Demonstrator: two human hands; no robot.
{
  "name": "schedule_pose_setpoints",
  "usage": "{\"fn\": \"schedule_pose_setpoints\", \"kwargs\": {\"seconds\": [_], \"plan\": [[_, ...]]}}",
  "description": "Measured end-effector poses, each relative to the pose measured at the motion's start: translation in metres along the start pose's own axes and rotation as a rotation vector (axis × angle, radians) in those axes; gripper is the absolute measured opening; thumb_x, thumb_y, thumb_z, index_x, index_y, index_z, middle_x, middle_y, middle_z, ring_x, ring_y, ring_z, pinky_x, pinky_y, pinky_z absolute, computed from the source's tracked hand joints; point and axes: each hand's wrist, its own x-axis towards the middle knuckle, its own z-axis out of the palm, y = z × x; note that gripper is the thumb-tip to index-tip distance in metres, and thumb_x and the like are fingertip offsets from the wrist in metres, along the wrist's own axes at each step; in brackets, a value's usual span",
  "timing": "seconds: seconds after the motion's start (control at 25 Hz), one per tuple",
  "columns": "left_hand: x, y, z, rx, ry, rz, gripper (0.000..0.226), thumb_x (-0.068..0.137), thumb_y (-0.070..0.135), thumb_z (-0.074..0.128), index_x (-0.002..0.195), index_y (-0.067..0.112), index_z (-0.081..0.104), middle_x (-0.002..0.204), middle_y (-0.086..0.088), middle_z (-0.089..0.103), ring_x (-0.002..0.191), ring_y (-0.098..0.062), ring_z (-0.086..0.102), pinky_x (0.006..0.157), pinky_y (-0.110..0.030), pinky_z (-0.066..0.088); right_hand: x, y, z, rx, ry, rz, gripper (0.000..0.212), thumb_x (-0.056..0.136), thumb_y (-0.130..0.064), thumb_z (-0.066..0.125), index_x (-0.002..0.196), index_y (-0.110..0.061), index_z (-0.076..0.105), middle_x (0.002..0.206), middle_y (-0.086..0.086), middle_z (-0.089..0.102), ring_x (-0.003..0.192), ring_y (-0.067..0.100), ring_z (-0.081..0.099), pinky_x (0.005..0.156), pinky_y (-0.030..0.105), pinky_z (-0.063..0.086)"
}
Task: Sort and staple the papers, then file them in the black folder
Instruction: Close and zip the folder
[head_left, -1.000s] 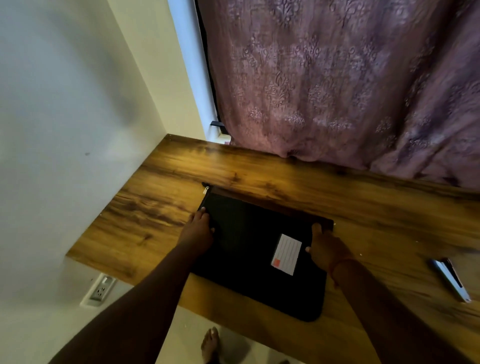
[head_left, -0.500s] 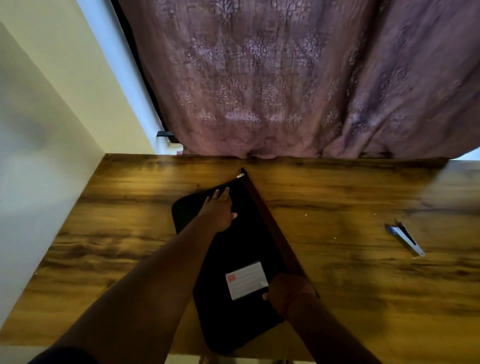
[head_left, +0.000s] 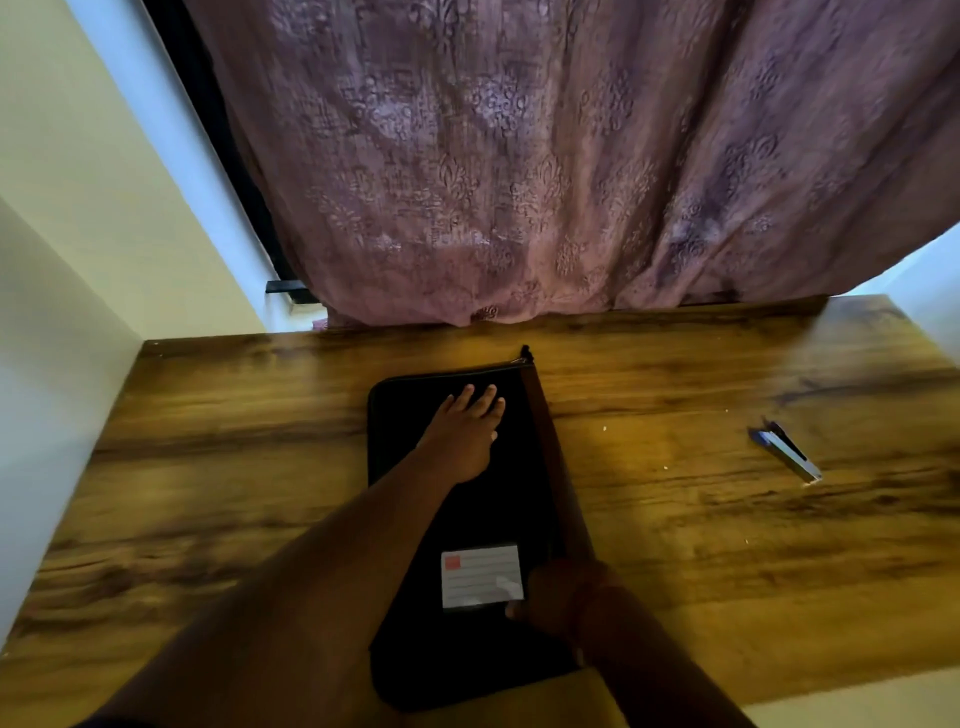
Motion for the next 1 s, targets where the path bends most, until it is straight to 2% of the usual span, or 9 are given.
{"fn": "schedule_pose_setpoints", "kwargs": {"seconds": [0.08,0.12,0.2,0.28,0.4,0.56,0.76,0.84,1.0], "plan": [[0.001,-0.004,-0.005,0.003,0.021,0.007,0.059,0.104,0.036,0.039,0.157,0.023,0.015,0.166,0.001,0.002,0.151,-0.030,0.004,0.120,-0.047,0.018,0.004,0.013,-0.022,0.153,0.004,-0.028,0.044,0.099,-0.049,0.044,0.097,-0.011,0.065,0.092,0.009,0.071,0.088,0.023,0.070,0.076,0.028,0.052],[0.003,-0.004,-0.009,0.004,0.032,0.004,0.059,0.102,0.040,0.042,0.155,0.025,0.021,0.165,0.002,0.009,0.149,-0.031,0.012,0.117,-0.048,0.023,0.008,0.021,-0.033,0.215,0.111,-0.030,0.043,0.099,-0.048,0.042,0.093,-0.012,0.064,0.089,0.009,0.071,0.088,0.025,0.070,0.074,0.030,0.052],[0.011,-0.004,-0.017,-0.003,0.065,-0.012,0.055,0.098,0.042,0.048,0.149,0.026,0.035,0.158,0.002,0.024,0.140,-0.034,0.024,0.110,-0.051,0.032,0.032,0.033,-0.055,0.154,0.516,-0.065,0.034,0.098,-0.041,0.045,0.112,-0.014,0.060,0.112,0.011,0.066,0.105,0.029,0.063,0.082,0.036,0.050],[0.020,-0.001,-0.021,-0.017,0.121,-0.036,0.046,0.096,0.038,0.052,0.139,0.025,0.044,0.147,0.000,0.034,0.133,-0.033,0.031,0.104,-0.050,0.038,0.062,0.034,-0.072,0.109,0.750,-0.108,0.042,0.095,-0.035,0.049,0.132,-0.016,0.047,0.133,0.010,0.050,0.119,0.031,0.050,0.091,0.041,0.048],[0.040,0.006,-0.029,-0.031,0.140,-0.096,0.036,0.093,0.027,0.054,0.129,0.024,0.049,0.138,-0.003,0.037,0.126,-0.032,0.035,0.101,-0.048,0.037,0.100,0.026,-0.097,0.113,0.788,-0.128,0.063,0.094,-0.039,0.047,0.149,-0.017,0.025,0.150,0.012,0.028,0.133,0.035,0.036,0.103,0.049,0.039],[0.084,0.004,-0.040,-0.137,0.118,-0.171,0.039,0.095,0.015,0.051,0.134,0.019,0.048,0.142,-0.005,0.040,0.127,-0.033,0.040,0.103,-0.045,0.040,0.141,0.025,-0.113,0.140,0.819,-0.180,0.072,0.096,-0.044,0.038,0.156,-0.017,0.009,0.161,0.017,0.012,0.146,0.034,0.020,0.117,0.047,0.020],[0.127,-0.004,-0.039,-0.382,0.143,-0.189,0.038,0.097,0.005,0.047,0.128,0.022,0.062,0.144,-0.008,0.045,0.122,-0.025,0.053,0.102,-0.031,0.043,0.164,0.043,-0.129,0.224,0.944,-0.198,0.071,0.092,-0.060,0.034,0.153,-0.026,0.023,0.153,0.005,0.033,0.130,0.028,0.039,0.104,0.046,0.035],[0.134,-0.012,-0.041,-0.391,0.137,-0.123,0.031,0.094,0.003,0.052,0.118,0.015,0.067,0.133,-0.009,0.053,0.115,-0.024,0.056,0.098,-0.031,0.043,0.170,0.051,-0.136,0.179,1.033,-0.207,0.066,0.092,-0.059,0.035,0.149,-0.025,0.034,0.142,0.003,0.045,0.120,0.028,0.045,0.096,0.044,0.041],[0.135,-0.023,-0.054,-0.350,0.062,-0.037,0.020,0.095,0.012,0.059,0.112,0.013,0.070,0.120,-0.001,0.059,0.107,-0.016,0.056,0.091,-0.018,0.037,0.174,0.059,-0.141,0.181,1.125,-0.226,0.054,0.095,-0.050,0.039,0.140,-0.021,0.047,0.130,0.002,0.053,0.115,0.025,0.048,0.096,0.039,0.042]]}}
